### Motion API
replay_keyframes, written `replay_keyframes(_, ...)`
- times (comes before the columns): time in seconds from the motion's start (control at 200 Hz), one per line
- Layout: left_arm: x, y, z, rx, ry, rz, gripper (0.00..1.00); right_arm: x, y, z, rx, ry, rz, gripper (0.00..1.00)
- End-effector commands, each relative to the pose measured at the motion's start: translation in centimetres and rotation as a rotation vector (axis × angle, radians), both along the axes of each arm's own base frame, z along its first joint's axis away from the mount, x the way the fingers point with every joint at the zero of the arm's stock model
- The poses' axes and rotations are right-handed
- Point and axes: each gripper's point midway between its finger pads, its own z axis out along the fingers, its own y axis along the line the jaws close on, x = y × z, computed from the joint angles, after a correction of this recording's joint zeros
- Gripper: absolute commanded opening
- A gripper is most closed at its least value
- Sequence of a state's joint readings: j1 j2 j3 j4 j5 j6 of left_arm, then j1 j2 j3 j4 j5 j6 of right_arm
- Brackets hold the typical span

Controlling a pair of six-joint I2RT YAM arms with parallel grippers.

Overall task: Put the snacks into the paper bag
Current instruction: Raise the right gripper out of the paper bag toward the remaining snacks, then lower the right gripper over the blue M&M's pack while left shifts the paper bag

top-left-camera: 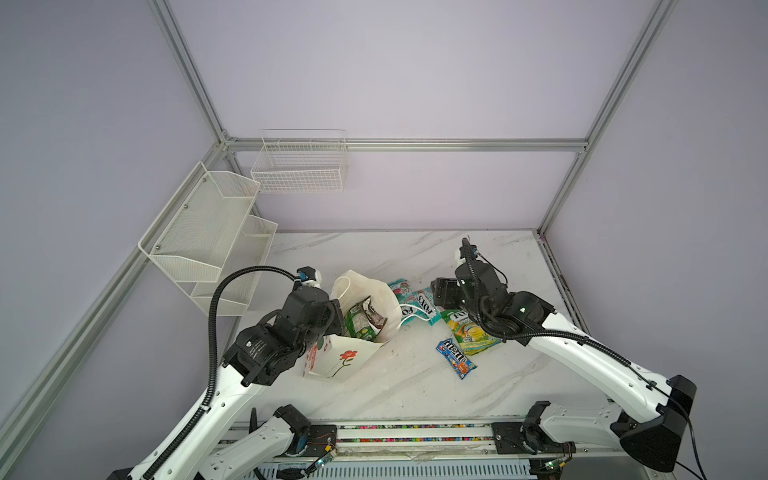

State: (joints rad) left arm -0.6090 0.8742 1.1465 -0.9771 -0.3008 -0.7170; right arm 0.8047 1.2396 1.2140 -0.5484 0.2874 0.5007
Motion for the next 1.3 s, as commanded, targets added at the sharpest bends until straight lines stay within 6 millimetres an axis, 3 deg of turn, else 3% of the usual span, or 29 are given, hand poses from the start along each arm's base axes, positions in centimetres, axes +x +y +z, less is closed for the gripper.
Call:
replay_keyframes(0.0,1.4,-1.0,2.5,-0.059,-0.093,-0.009,0.00,-0.7,-0.9,-1.0,-0.014,0.034,-0.006,0.80)
replay_keyframes(0.76,2.2,-3.1,4.4,-0.092,-0.117,-0.052,0.00,-2.9,-3.4,-9.0,-0.139,0.189,-0.023,0.85)
replay_keyframes(1.295,2.2,-4.9,5.8,-0.112,-0.145,-0.092,0.00,-3.8,-4.7,-12.1,-0.156,0.249,-0.038,0.85)
